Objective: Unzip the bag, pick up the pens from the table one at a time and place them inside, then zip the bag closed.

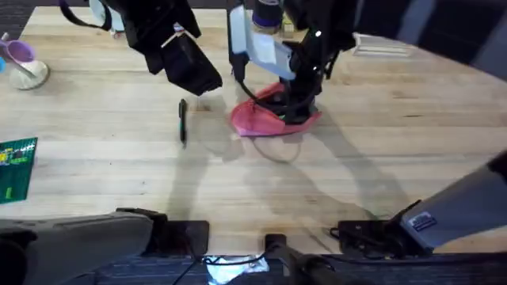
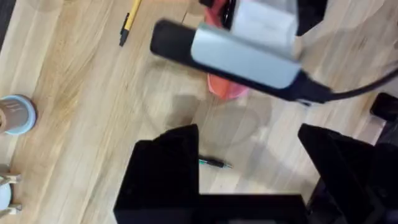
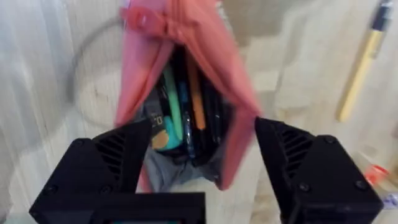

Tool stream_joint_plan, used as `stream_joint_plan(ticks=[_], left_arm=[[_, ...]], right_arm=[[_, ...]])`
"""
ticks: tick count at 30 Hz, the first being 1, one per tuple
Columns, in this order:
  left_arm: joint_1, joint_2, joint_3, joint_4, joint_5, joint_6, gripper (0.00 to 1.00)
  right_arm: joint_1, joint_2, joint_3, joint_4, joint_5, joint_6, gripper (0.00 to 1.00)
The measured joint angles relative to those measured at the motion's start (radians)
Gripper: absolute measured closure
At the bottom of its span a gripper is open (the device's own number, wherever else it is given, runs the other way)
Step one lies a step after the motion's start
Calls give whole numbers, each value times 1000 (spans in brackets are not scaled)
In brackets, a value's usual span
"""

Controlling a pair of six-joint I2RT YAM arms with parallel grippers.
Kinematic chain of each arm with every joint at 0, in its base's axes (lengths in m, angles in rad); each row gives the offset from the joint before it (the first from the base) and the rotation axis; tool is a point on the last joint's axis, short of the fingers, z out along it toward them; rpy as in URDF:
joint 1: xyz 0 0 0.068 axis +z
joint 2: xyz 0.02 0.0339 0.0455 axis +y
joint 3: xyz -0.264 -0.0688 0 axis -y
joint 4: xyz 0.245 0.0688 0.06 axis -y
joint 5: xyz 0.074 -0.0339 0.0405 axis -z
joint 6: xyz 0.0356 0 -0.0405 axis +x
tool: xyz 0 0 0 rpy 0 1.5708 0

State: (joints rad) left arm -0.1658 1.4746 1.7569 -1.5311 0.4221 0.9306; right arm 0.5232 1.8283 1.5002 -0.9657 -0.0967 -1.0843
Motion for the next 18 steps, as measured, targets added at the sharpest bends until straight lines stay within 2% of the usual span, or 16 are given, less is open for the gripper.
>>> stream_joint_plan(ticks=[4,11,15,18], left_arm=[[0,0,0,0,0,0,6],[0,0,0,0,0,-5,4],[0,0,0,0,-5,-35,6],[0,0,0,0,-31,-84,6]], right_arm=[[0,-101,0,0,0,71,6],[-1,-171,0,-1,0,223,6],[-18,-208,0,0,-1,328,6],[-55,-230,0,1,0,437,6]])
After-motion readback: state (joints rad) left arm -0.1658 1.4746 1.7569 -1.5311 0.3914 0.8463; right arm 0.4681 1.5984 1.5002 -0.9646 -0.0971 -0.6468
